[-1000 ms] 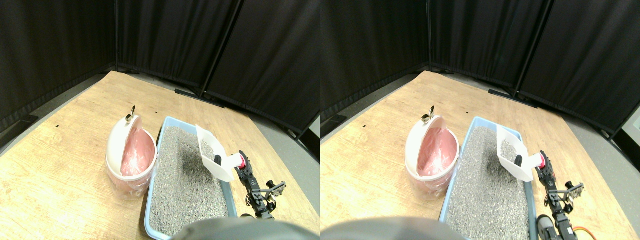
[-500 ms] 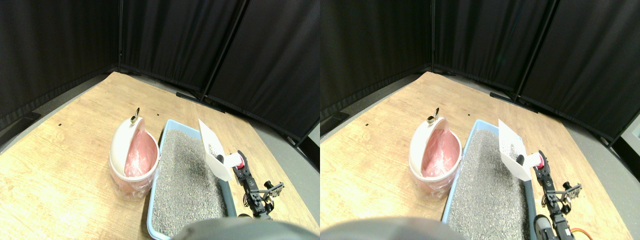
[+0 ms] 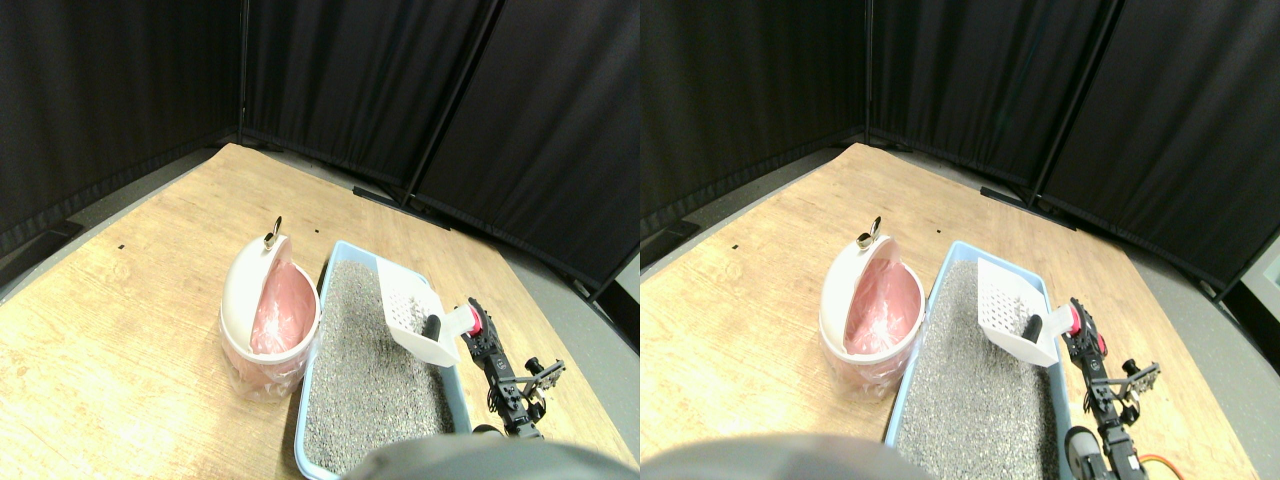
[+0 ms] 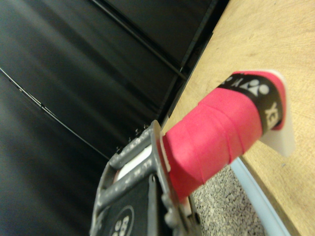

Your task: Scoop (unimanual)

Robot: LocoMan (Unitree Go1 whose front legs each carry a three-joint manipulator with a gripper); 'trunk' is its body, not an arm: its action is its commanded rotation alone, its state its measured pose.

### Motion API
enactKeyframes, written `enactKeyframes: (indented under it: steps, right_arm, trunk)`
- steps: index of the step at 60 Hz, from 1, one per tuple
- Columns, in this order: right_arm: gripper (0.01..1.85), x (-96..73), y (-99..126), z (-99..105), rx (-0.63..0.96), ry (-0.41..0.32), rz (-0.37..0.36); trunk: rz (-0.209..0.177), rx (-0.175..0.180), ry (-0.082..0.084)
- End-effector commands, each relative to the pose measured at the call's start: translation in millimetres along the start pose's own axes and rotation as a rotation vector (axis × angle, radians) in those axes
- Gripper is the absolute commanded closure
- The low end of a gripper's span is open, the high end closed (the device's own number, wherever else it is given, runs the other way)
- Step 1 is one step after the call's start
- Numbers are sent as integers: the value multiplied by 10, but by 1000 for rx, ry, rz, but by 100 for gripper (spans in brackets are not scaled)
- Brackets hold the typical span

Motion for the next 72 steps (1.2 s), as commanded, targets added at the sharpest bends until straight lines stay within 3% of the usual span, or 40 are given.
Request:
enactKeyframes:
  steps: [1,15,32,38,72]
  right_arm:
    - [180,22,138,118,-14,-38,71]
    - [180,119,324,183,-187,-11,135]
    - [180,233,602,207,-318,81,183]
    - [180,282,693,205,-388,116,269]
    - [180,503,1037,143,-501,208,320]
  trunk:
    - [16,-18,-16]
    - [51,-42,-20]
    - [83,-75,-25]
    - [97,-85,-26]
    - [167,-136,-35]
